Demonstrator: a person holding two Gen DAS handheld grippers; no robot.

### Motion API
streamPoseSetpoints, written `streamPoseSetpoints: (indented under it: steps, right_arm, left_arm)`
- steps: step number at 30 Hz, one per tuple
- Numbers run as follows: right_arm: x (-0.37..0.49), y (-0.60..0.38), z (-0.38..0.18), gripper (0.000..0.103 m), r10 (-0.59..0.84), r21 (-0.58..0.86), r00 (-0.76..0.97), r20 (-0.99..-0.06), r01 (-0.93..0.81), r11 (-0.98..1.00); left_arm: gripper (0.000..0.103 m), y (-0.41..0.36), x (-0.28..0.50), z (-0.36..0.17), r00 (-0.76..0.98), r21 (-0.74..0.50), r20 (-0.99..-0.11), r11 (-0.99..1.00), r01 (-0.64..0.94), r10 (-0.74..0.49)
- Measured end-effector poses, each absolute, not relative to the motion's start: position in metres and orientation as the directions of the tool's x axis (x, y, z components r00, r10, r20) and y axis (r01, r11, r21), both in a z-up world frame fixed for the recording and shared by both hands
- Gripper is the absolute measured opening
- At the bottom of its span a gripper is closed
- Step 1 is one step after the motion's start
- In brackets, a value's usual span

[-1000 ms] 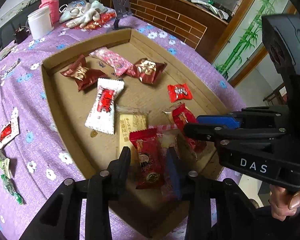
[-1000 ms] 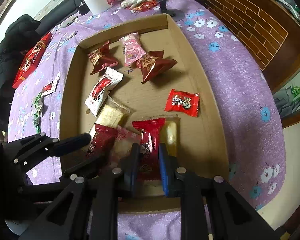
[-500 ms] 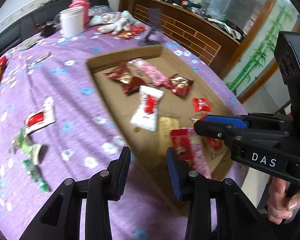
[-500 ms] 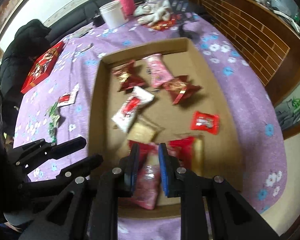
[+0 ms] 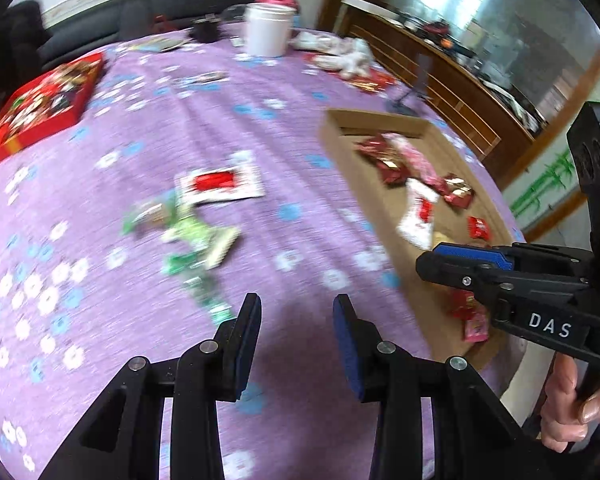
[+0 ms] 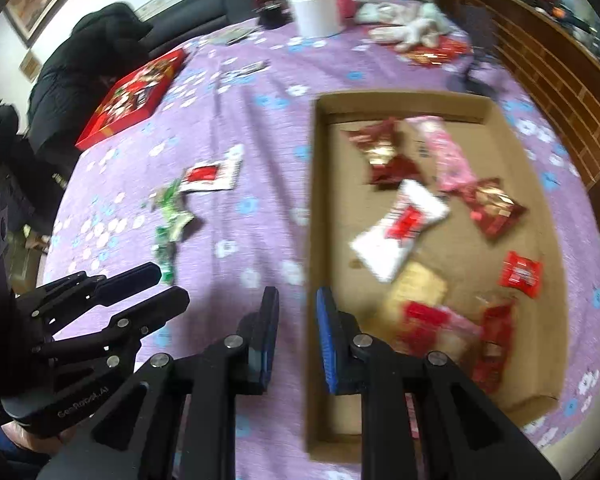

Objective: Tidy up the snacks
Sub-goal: 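Move both open grippers back over the snack pile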

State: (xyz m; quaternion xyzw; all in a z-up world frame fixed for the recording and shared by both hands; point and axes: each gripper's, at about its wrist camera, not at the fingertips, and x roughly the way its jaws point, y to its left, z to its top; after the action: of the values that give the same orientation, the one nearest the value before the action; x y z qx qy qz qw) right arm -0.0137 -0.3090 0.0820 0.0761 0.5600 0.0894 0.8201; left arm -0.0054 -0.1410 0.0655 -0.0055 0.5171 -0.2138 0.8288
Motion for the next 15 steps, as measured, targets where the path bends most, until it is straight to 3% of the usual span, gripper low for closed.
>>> streamPoseSetpoints:
  steps: [4,9,15]
  right_arm:
    - [0.004,-0.271,0.080,0.019,0.283,0.244,0.317,-0.905,-0.155,0.957]
    - [0.038,-0.221,0.072,0.027,0.303,0.225,0.276,-0.912,-0.282,0.933]
    - [0.081,-0.184,0.048,0.027,0.241,0.147,0.248,-0.938,-0.347,0.926]
  left_arm:
    - [0.039,-0.102,-0.009,0.061,0.389,-0.226,-0.863,0.935,0.275,-0.323]
    - [0.039,-0.058,-0.018,0.057,0.406,-0.214,-0.872,0.958,0.191,-0.275]
    - [0.039,-0.015,-0.031,0.053,0.422,-0.207,-0.877,0.973,0.101,-0.230]
